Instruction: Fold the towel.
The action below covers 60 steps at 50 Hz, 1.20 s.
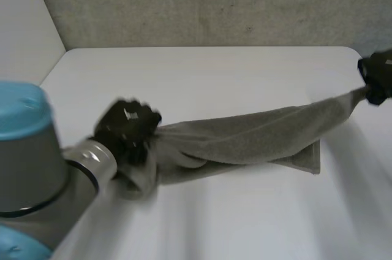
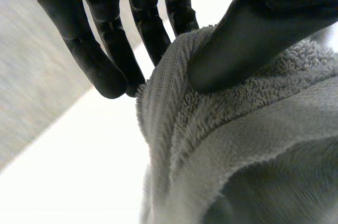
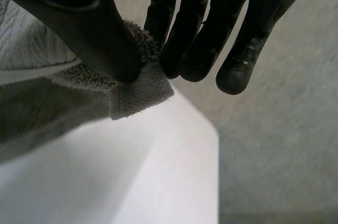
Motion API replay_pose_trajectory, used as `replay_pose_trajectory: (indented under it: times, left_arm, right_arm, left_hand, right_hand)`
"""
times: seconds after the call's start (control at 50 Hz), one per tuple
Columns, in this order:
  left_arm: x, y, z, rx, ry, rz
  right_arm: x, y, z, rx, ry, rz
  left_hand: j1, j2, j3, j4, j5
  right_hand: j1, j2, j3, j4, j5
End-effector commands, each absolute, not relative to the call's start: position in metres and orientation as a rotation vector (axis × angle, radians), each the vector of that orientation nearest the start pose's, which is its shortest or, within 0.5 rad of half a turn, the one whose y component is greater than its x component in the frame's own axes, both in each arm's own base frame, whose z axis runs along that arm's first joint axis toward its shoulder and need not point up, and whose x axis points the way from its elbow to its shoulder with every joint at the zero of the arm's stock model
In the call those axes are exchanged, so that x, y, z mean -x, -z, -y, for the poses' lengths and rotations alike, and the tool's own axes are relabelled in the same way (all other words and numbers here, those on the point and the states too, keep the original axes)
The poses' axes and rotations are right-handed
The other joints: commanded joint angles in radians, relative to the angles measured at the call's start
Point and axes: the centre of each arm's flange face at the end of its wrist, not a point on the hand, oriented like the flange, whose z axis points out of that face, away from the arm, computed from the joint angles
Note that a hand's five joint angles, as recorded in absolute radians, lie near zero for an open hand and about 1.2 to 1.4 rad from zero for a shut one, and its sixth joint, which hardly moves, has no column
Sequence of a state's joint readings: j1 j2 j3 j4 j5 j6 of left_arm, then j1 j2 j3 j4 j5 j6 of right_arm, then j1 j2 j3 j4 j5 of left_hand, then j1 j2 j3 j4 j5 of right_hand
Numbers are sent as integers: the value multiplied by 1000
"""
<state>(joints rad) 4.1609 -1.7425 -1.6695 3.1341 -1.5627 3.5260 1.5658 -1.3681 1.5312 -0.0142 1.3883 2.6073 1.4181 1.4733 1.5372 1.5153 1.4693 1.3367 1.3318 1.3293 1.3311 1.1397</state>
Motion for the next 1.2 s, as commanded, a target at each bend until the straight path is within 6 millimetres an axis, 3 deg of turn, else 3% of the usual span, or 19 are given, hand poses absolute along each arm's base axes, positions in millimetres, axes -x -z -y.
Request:
replay_pose_trajectory:
  times: [0.02, 0.06, 0.14, 0.18, 0.2, 0.24, 0.26, 0.3, 0.36, 0.4, 0.5, 0.6, 0.64, 0.68, 0.78, 1.02, 1.08, 1.1, 1.2]
  left_arm:
    - [257, -316, 187, -902, 2360, -2182]
    - [245, -328, 202, -788, 2381, -2178]
    - [236, -324, 220, -743, 2314, -2221]
    - [238, -289, 245, -776, 2152, -2374]
    - [238, -289, 246, -777, 2151, -2375]
    - [245, -257, 264, -808, 2015, -2484]
    - [245, -257, 264, -808, 2015, -2484]
    - [250, -227, 280, -827, 1883, -2571]
    - [251, -211, 289, -831, 1819, -2607]
    - [256, -188, 305, -829, 1741, -2655]
    - [253, -174, 335, -769, 1730, -2638]
    - [244, -186, 361, -629, 1792, -2549]
    - [243, -192, 364, -597, 1814, -2523]
    - [240, -203, 369, -544, 1875, -2473]
    - [238, -225, 365, -510, 1967, -2399]
    - [240, -243, 317, -629, 2043, -2350]
    - [243, -240, 284, -889, 2053, -2293]
    - [243, -240, 284, -890, 2053, -2293]
    - [238, -219, 237, -1219, 1926, -2208]
  right_arm:
    - [-155, -332, 307, 934, 2228, -2246]
    - [-156, -344, 303, 952, 2184, -2254]
    - [-157, -336, 310, 971, 2086, -2301]
    - [-162, -311, 324, 1016, 1962, -2367]
    - [-162, -311, 324, 1016, 1962, -2367]
    - [-169, -293, 335, 1091, 1905, -2398]
    - [-169, -293, 335, 1092, 1905, -2398]
    - [-183, -274, 341, 1148, 1839, -2405]
    - [-189, -263, 346, 1159, 1807, -2420]
    - [-198, -244, 358, 1168, 1768, -2456]
    - [-209, -221, 384, 1149, 1828, -2504]
    - [-217, -205, 401, 1113, 1942, -2532]
    - [-219, -202, 403, 1106, 1960, -2535]
    - [-224, -198, 402, 1076, 1980, -2524]
    - [-224, -196, 399, 992, 1990, -2511]
    - [-215, -204, 386, 969, 1977, -2523]
    - [-213, -206, 380, 980, 1967, -2521]
    - [-213, -206, 380, 980, 1967, -2521]
    - [-214, -206, 370, 1014, 1933, -2497]
  left_hand:
    - [-22, -77, -141, -119, -248]
    - [-22, -77, -141, -119, -248]
    - [-22, -77, -141, -119, -248]
    - [-22, -77, -141, -119, -248]
    - [-22, -77, -141, -119, -248]
    - [-22, -77, -141, -119, -248]
    - [-22, -77, -141, -119, -248]
    - [-22, -77, -141, -119, -248]
    - [-22, -77, -141, -119, -248]
    - [-22, -77, -141, -119, -248]
    - [-22, -77, -141, -119, -248]
    - [-22, -77, -141, -119, -248]
    - [-142, -197, -261, -239, -368]
    - [-934, -989, -1053, -1031, -1159]
    - [-1218, -1273, -1337, -1315, -1444]
    - [-1181, -1236, -1300, -1278, -1407]
    - [-1096, -1151, -1215, -1193, -1322]
    - [-1096, -1151, -1215, -1193, -1322]
    - [-1067, -1122, -1186, -1164, -1292]
  right_hand:
    - [60, 64, 67, 65, 82]
    - [60, 64, 67, 65, 82]
    - [60, 64, 67, 65, 82]
    - [60, 64, 67, 65, 82]
    - [60, 64, 67, 65, 82]
    - [60, 64, 67, 65, 82]
    - [60, 64, 67, 65, 82]
    - [60, 64, 67, 65, 82]
    - [60, 64, 67, 65, 82]
    - [60, 64, 67, 65, 82]
    - [60, 64, 67, 65, 82]
    - [60, 64, 67, 65, 82]
    - [60, 64, 67, 65, 82]
    - [60, 64, 67, 65, 82]
    - [60, 64, 67, 65, 82]
    - [60, 64, 67, 65, 82]
    - [60, 64, 67, 65, 82]
    - [60, 64, 67, 65, 82]
    - [60, 64, 67, 65, 82]
